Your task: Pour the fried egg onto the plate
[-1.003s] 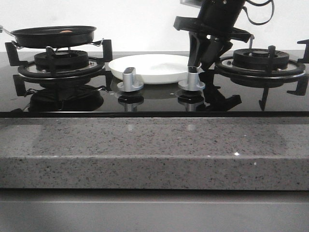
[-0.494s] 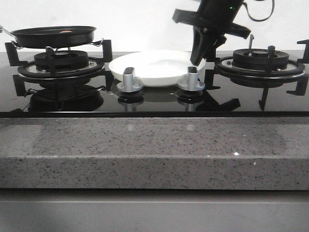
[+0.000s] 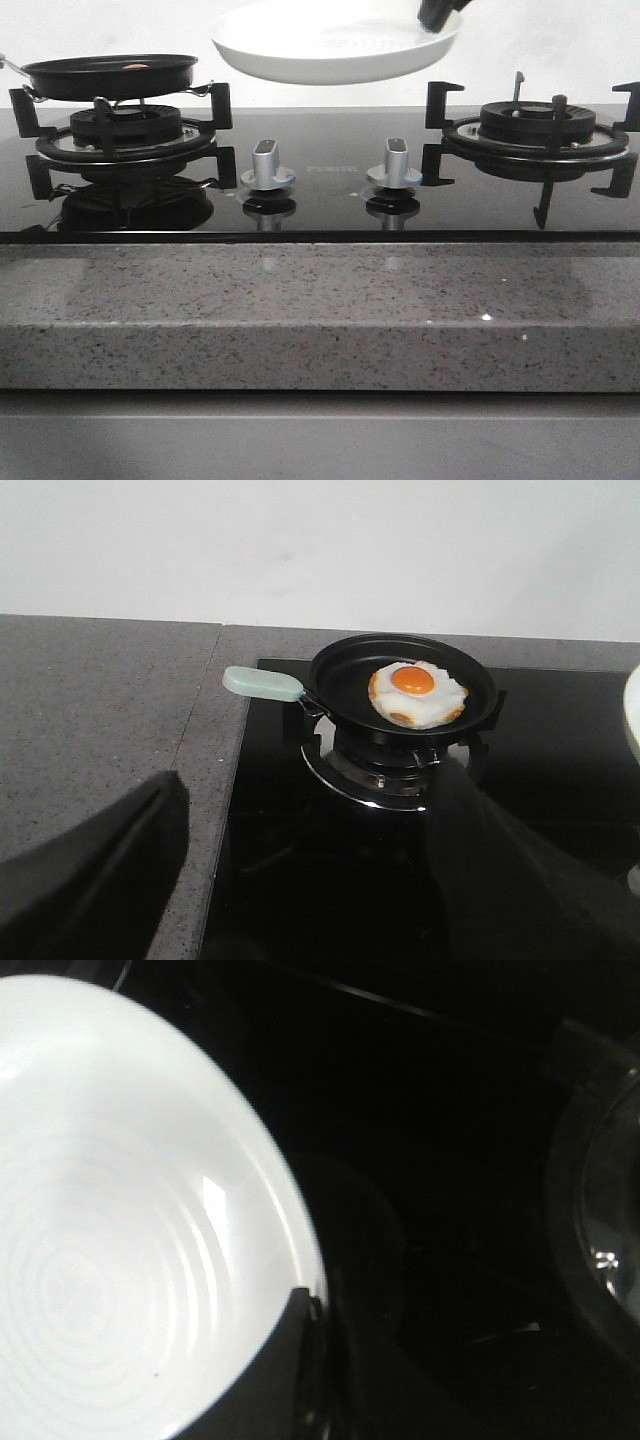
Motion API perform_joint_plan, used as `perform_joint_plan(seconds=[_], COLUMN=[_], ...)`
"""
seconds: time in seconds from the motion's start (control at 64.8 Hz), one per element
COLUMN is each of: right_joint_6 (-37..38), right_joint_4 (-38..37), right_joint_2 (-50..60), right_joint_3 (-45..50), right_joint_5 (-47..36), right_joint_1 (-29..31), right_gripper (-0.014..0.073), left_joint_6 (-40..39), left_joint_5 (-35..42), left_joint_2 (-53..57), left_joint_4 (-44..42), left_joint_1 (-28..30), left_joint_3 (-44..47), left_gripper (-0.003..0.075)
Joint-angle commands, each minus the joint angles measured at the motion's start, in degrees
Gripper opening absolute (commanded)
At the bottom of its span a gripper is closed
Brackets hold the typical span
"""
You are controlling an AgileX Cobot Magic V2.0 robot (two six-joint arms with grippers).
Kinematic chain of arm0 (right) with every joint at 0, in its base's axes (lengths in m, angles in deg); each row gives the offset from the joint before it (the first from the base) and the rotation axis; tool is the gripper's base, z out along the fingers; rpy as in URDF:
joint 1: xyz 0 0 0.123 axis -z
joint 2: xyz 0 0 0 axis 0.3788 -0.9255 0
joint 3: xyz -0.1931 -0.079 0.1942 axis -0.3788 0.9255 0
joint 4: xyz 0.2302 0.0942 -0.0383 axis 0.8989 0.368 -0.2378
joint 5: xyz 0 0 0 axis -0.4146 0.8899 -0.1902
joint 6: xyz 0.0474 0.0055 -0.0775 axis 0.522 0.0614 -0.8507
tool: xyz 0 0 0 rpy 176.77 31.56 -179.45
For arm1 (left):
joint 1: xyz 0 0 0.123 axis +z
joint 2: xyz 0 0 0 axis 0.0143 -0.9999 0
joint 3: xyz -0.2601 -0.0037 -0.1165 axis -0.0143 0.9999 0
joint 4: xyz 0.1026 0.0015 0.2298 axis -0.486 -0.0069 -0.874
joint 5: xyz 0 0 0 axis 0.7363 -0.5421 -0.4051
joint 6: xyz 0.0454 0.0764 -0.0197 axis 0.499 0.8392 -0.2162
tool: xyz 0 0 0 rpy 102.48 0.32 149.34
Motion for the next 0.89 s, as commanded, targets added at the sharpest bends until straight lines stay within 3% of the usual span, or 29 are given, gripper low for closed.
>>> perform_joint_plan(seconds=[0.0,0.185,0.293,0.879], right_joint_6=[-1.65,-3.08,-3.08,-3.08], right_joint_4=[1.80,1.80,1.80,1.80], right_joint_2=[7.93,13.81,13.63,11.40], right_joint_3=[6.38,20.06,23.25,24.32], right_joint_5=[-6.72,-16.52,-19.15,-19.18], right_joint_1=[-1.11,-4.25,-4.54,-4.54], right_gripper=[-0.0068,-0.0068,-0.0068,-0.0068], left_joint_6=[-0.48,-0.48,-0.48,-0.48], left_joint_5=[4.86,4.86,4.86,4.86], left_joint_2=[-0.56,-0.56,-0.56,-0.56], left_joint_4=[0.16,0.16,0.16,0.16], left_joint_1=[-0.24,-0.24,-0.24,-0.24], left_joint_3=[-1.91,-1.91,-1.91,-1.91], left_gripper=[0.0503,0.0503,0.0503,0.0503])
